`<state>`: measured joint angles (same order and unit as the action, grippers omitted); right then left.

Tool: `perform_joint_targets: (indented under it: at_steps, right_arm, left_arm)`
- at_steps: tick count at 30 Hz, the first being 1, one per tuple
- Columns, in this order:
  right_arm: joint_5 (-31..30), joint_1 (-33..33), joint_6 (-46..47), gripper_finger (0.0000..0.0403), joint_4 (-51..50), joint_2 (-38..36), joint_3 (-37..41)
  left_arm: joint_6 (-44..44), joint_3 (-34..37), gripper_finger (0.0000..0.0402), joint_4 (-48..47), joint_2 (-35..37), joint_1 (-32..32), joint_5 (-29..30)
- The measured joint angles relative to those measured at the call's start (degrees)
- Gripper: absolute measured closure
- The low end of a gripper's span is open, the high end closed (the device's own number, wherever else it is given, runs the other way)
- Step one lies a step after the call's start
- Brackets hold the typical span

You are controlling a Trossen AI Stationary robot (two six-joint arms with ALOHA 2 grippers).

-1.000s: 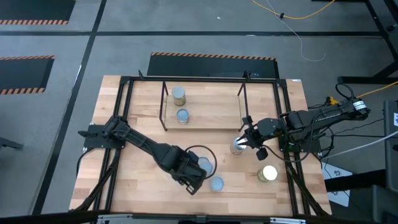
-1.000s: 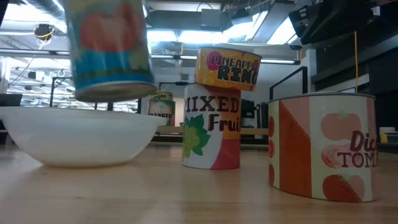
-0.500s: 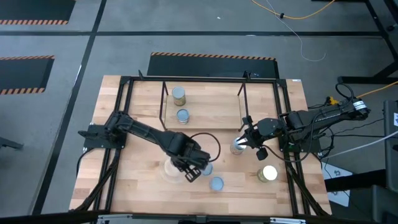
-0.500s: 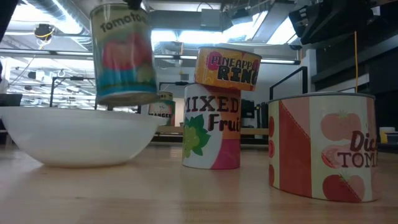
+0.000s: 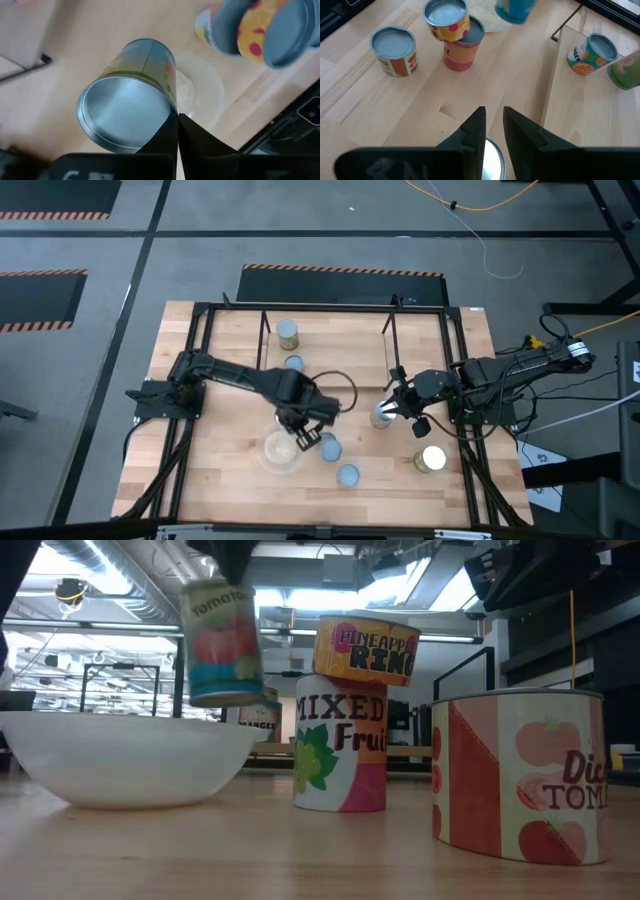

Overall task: Pick and place cans onto a shelf
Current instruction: Put the canned tomatoes on the shelf

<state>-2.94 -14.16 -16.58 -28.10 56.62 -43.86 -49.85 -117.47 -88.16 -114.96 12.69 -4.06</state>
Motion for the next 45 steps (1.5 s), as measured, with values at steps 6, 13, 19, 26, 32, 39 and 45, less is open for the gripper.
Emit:
perform_joint_targets:
  at_steps: [6,13,19,26,32,39,45]
  right_arm:
    - [0.0,0.0,0.0,0.0331,0.0,0.0,0.0]
    - [0.0,0.0,0.0,0.0331,0.0,0.0,0.0]
    - [0.0,0.0,0.0,0.0331,0.1,0.0,0.0]
    - [0.0,0.0,0.0,0.0331,0.9,0.0,0.0]
    - [0.0,0.0,0.0,0.0331,1.0,0.0,0.0]
    - [0.0,0.0,0.0,0.0331,1.0,0.0,0.0]
    - [0.0,0.0,0.0,0.0331,1.0,0.0,0.0]
  left_arm:
    - [9.2,0.0,0.0401,0.0,0.0,-5.7,-0.2]
    - [19.3,0.0,0.0401,0.7,0.0,-11.5,-0.3]
    - [26.1,0.0,0.0401,2.8,0.0,-15.1,-0.3]
    - [34.0,0.0,0.0401,6.2,0.0,-18.2,-0.3]
    - [40.0,0.0,0.0401,7.4,0.0,-21.3,0.1]
    - [46.6,0.0,0.0401,9.8,0.0,-25.2,0.7]
    - [52.7,0.0,0.0401,11.1,0.0,-28.6,2.2]
